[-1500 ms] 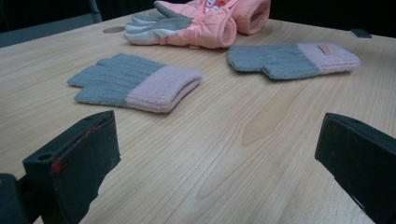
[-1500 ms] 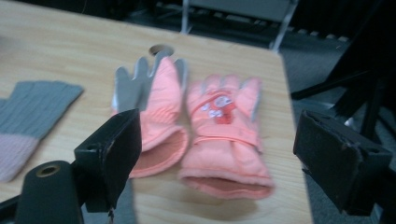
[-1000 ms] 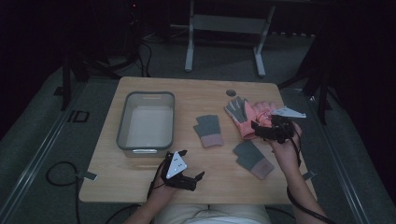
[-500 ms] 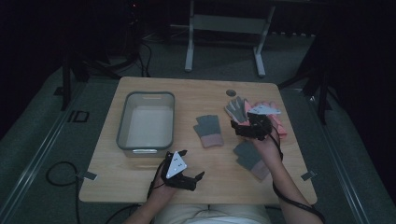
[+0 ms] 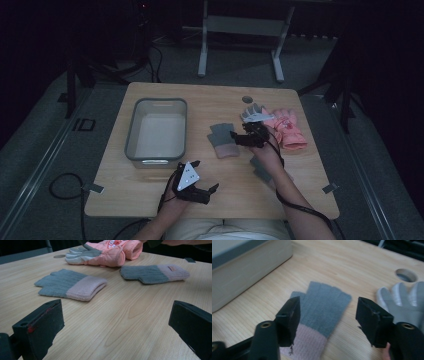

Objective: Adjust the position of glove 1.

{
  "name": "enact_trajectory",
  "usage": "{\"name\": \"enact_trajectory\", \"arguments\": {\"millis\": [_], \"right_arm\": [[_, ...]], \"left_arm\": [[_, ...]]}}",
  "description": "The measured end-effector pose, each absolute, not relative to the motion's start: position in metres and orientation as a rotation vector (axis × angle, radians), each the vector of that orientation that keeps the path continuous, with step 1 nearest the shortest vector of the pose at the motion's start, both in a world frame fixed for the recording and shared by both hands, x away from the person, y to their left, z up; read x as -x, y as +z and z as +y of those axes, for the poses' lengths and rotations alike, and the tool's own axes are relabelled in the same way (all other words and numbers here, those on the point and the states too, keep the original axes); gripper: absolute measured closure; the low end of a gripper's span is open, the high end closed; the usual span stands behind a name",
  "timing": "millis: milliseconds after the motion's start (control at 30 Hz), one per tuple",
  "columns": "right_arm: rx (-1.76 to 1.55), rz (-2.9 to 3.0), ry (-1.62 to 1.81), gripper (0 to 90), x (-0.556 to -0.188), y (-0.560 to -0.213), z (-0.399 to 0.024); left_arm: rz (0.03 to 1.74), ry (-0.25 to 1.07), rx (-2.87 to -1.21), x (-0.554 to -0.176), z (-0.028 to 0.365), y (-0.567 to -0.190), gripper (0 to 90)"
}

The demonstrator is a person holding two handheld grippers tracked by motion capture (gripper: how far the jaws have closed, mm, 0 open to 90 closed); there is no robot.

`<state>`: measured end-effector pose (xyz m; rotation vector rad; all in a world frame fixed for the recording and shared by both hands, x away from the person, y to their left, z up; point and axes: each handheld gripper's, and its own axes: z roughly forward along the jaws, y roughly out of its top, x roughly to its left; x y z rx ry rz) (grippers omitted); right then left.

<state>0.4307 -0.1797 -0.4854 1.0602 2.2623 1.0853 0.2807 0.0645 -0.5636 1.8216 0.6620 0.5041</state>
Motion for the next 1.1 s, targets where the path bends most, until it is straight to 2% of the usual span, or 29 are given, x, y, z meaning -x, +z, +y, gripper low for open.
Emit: {"name": "enact_trajectory", "arguments": {"millis": [467,700,867,1000,1100], "right_arm": [[-1.058,2.374,0.996,50.9,-0.459,-0.517,-0.148],[-1.078,2.413,0.96,54.9,-0.47,-0.528,-0.143],[-1.07,2.457,0.899,61.9,-0.479,-0.536,-0.138],[-1.081,2.472,0.869,62.5,-0.479,-0.544,-0.137],[-1.076,2.482,0.848,67.6,-0.48,-0.543,-0.135]], "left_arm": [[0.662,0.501,-1.816,-0.281,0.065,-0.564,0.0],[0.663,0.499,-1.816,-0.281,0.065,-0.564,0.0],[0.663,0.497,-1.816,-0.281,0.065,-0.564,0.0],[0.665,0.497,-1.813,-0.281,0.066,-0.564,0.0],[0.669,0.495,-1.81,-0.281,0.066,-0.564,0.0]]}}
